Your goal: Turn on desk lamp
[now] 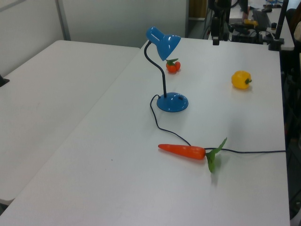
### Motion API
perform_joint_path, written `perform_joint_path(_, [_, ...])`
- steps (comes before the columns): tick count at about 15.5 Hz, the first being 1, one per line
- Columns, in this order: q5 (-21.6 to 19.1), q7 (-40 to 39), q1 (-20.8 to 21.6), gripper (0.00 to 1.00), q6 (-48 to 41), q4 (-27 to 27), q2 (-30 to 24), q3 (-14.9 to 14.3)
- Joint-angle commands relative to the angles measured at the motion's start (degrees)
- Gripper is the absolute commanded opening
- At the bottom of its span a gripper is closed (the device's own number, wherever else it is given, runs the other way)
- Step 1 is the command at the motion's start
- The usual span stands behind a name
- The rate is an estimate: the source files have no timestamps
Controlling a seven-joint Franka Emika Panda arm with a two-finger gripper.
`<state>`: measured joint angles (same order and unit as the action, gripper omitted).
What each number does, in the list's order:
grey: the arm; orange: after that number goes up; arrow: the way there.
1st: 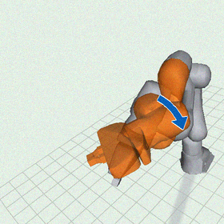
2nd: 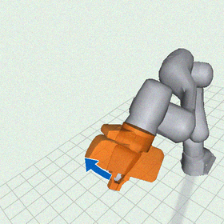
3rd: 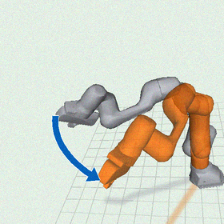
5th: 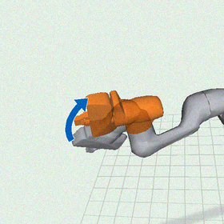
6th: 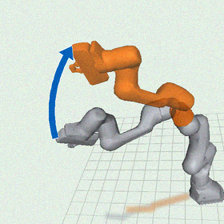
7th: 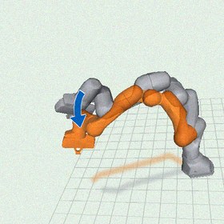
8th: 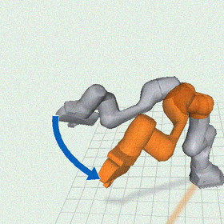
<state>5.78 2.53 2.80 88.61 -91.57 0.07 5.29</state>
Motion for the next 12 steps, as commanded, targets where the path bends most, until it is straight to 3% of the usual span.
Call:
perform_joint_path(1, [-0.59, -0.16, 0.54, 1.0, -1.68, 0.25, -1.47, -0.72])
perform_joint_path(12, [-0.68, -0.34, 0.36, 1.0, -1.07, 0.25, -1.3, -0.72])
